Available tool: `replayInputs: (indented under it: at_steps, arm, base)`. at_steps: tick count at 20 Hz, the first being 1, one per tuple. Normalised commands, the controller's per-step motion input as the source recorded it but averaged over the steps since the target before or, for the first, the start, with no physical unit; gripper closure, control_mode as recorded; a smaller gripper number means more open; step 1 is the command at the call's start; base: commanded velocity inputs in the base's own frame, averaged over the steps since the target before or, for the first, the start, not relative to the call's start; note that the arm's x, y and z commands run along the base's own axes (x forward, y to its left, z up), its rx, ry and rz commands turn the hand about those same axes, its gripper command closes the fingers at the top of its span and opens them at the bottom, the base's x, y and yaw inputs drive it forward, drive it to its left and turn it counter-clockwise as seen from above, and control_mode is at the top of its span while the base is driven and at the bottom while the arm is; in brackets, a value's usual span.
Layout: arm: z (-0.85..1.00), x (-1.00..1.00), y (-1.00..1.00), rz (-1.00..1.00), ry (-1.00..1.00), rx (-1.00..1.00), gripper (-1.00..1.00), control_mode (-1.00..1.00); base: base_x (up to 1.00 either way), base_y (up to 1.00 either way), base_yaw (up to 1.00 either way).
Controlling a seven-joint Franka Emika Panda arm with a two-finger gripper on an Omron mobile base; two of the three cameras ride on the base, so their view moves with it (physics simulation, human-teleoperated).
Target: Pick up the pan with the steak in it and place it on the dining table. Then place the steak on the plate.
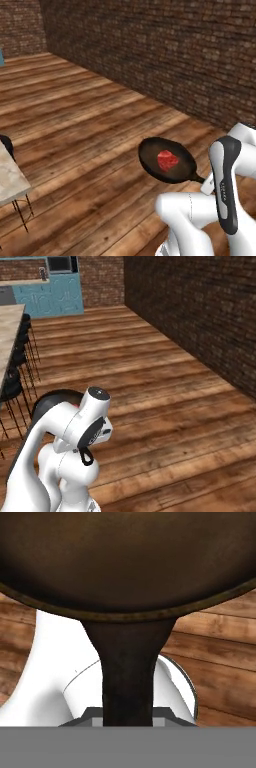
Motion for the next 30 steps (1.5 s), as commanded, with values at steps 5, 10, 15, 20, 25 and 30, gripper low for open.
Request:
replayInputs:
  at_steps: [5, 10, 15, 20, 25, 30]
  arm:
    - [0.00, 0.00, 0.00, 0.00, 0.00, 0.00, 1.00, 1.00]
    - [0.00, 0.00, 0.00, 0.00, 0.00, 0.00, 1.00, 1.00]
    - [0.00, 0.00, 0.00, 0.00, 0.00, 0.00, 1.00, 1.00]
    - [0.00, 0.00, 0.00, 0.00, 0.00, 0.00, 1.00, 1.00]
    - [0.00, 0.00, 0.00, 0.00, 0.00, 0.00, 1.00, 1.00]
    - [0.00, 0.00, 0.00, 0.00, 0.00, 0.00, 1.00, 1.00]
  base:
    - [-0.05, 0.00, 0.31]
    - [0.18, -0.42, 0.00]
    - [0.39, -1.00, 0.00]
    - [0.21, -0.63, 0.00]
    - [0.54, 0.07, 0.00]
    - [1.00, 0.05, 0.00]
